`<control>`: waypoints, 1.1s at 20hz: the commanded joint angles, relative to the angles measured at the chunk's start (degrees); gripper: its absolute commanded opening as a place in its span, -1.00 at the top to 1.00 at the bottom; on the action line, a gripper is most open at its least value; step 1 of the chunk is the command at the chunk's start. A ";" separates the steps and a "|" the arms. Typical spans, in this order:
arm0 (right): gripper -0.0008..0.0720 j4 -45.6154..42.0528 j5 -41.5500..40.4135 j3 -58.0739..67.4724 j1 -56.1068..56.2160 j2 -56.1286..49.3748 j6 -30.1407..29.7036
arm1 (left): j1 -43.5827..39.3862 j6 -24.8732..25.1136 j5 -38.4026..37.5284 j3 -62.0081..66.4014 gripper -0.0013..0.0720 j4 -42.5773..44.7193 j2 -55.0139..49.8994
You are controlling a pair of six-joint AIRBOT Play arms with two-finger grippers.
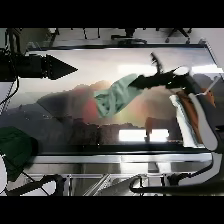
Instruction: Fold the shirts.
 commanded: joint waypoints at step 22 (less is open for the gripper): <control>0.94 -61.11 36.57 9.31 -40.68 16.52 49.55 | -0.04 0.07 -1.75 -0.07 0.92 -0.83 0.04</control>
